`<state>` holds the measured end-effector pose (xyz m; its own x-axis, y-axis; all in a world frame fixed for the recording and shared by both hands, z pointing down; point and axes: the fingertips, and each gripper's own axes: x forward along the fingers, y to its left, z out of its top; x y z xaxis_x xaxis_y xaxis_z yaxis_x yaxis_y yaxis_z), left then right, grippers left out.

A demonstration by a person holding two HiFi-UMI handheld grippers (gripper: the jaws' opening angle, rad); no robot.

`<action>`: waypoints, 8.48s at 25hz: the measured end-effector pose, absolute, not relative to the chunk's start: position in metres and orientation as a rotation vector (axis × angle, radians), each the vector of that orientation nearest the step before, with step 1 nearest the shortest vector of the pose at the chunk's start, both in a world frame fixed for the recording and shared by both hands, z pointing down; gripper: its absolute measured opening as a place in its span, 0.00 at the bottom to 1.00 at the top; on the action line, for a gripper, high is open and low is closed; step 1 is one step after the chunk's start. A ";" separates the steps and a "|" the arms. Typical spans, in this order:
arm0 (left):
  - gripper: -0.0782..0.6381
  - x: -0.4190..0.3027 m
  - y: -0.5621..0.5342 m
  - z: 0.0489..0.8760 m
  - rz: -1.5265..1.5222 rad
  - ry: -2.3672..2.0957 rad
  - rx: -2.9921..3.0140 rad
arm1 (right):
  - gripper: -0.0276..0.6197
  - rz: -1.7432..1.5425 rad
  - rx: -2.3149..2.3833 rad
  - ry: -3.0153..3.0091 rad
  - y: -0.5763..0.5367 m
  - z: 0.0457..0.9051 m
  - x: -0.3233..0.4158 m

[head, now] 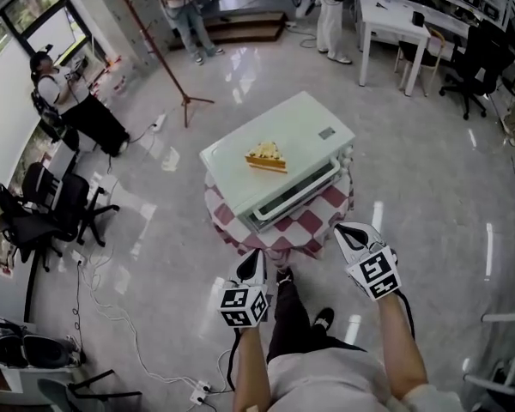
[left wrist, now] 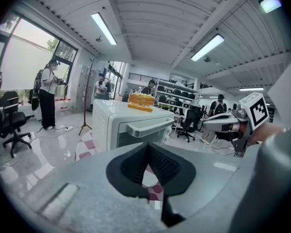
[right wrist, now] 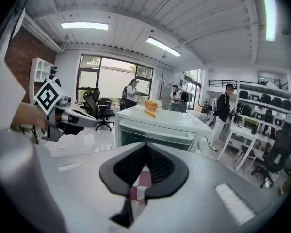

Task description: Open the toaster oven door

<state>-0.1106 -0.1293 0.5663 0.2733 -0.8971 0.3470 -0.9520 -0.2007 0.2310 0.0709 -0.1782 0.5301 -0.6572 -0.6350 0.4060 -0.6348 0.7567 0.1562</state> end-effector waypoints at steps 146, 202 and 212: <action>0.11 -0.079 -0.181 0.641 0.394 -1.348 2.183 | 0.13 -0.936 0.309 -1.837 -0.197 0.654 0.027; 0.11 -0.052 -0.095 0.697 0.504 -1.327 2.129 | 0.16 -1.061 0.095 -1.663 -0.135 0.807 0.077; 0.11 -0.051 -0.088 0.718 0.539 -1.300 2.104 | 0.19 -1.058 0.030 -1.587 -0.140 0.843 0.082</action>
<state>-0.0507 -0.0878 0.7177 0.4374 -0.6549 0.6162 -0.8988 -0.3392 0.2775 0.0816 -0.1396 0.8433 -0.3305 -0.5408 0.7735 0.5061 0.5902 0.6289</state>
